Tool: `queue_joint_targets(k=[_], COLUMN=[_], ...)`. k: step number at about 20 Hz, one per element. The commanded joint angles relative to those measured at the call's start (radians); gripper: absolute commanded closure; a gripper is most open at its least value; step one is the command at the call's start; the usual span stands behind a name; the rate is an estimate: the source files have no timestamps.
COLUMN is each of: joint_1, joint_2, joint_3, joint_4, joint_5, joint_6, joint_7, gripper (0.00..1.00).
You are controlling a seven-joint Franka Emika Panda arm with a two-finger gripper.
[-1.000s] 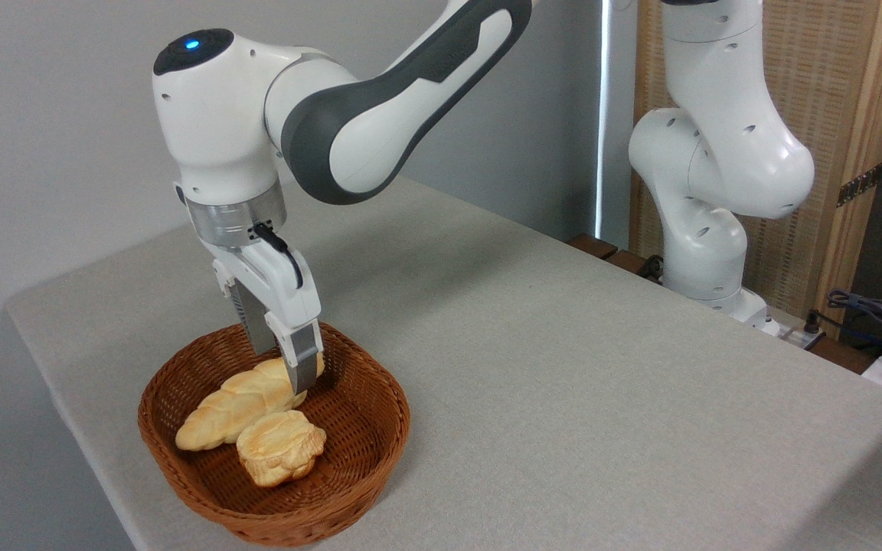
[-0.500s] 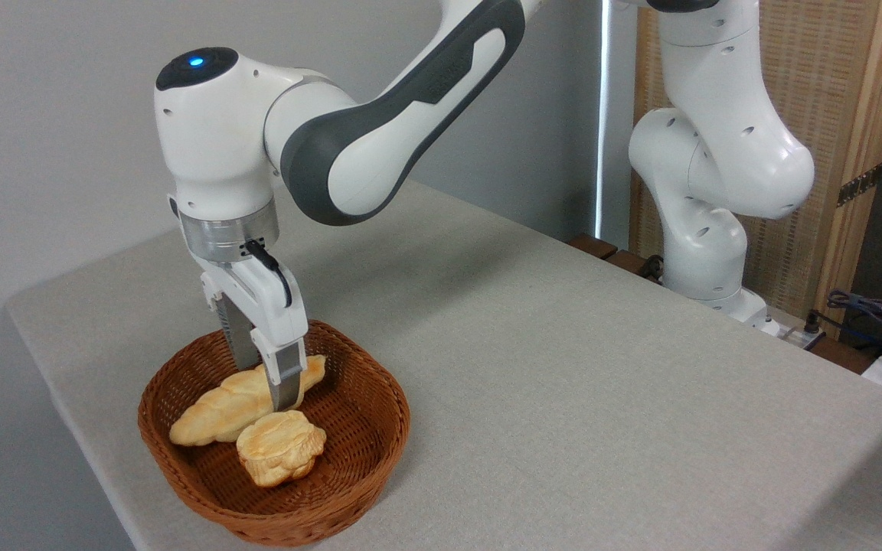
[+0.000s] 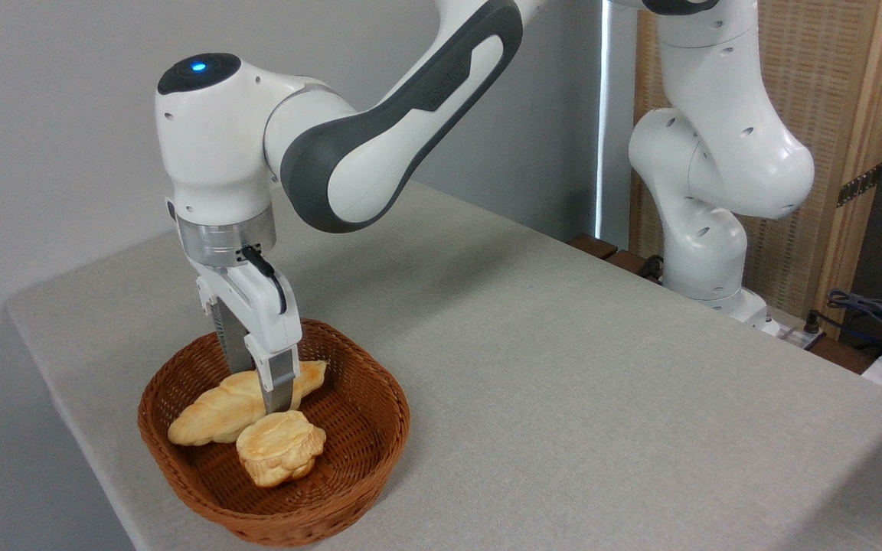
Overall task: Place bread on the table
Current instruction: 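Close the gripper on the long braided roll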
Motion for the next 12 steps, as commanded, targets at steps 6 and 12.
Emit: queue_joint_targets(k=[6,12], joint_1=[-0.001,0.001], joint_2=[-0.001,-0.007], joint_3=[0.002,0.002], joint_4=[-0.005,-0.003], joint_5=[0.001,-0.008], joint_6=[0.033,0.032], joint_7=[0.027,0.023], gripper=[0.57,0.57])
